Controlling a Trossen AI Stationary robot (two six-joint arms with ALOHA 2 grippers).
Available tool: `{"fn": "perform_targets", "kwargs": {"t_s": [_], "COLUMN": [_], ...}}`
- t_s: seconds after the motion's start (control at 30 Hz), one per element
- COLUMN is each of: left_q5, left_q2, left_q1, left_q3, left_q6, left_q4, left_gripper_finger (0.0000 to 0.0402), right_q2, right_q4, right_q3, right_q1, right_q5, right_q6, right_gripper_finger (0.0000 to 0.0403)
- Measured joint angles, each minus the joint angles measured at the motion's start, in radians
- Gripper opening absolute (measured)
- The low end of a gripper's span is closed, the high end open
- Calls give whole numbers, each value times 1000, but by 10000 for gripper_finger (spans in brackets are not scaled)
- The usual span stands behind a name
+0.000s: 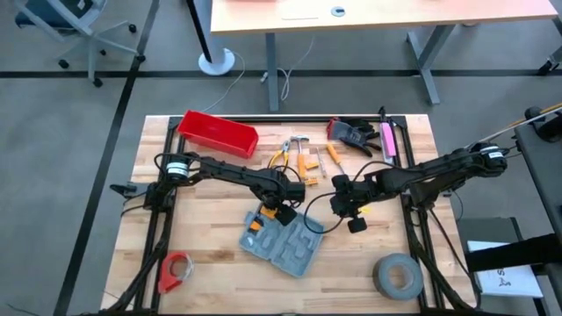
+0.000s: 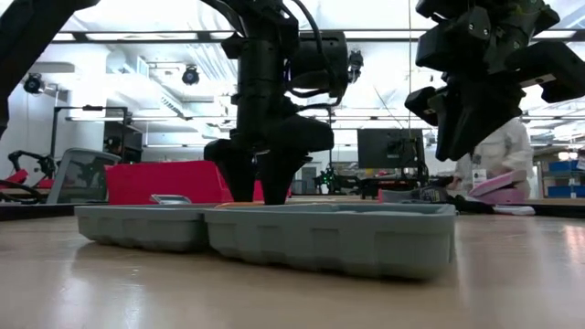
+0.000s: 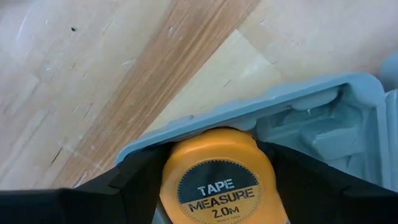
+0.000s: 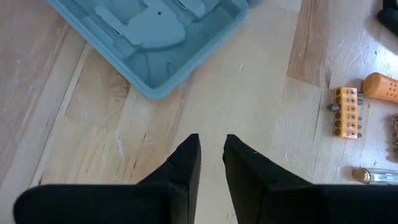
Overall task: Prefit tool cases
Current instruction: Remove the yellow tape measure from the prefit tool case to the table
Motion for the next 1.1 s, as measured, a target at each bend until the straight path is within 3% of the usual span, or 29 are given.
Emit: {"fn": "perform_targets", "kwargs": {"t_s": [0.4,1.1], "left_q5": [53,29], "left_q2": [-24,-33], "left_q1": [0,0], "left_q3": [36,202], "left_q6": [3,43], "left_q4": [-82,-194], "left_gripper_finger": [256,237], "right_q2": [0,0], "right_q4": [1,1], "right_q3": [0,0], "right_q1": [-2,-2], "right_q5": [2,3], "right_q6": [-5,3], "right_gripper_finger": [53,55]}}
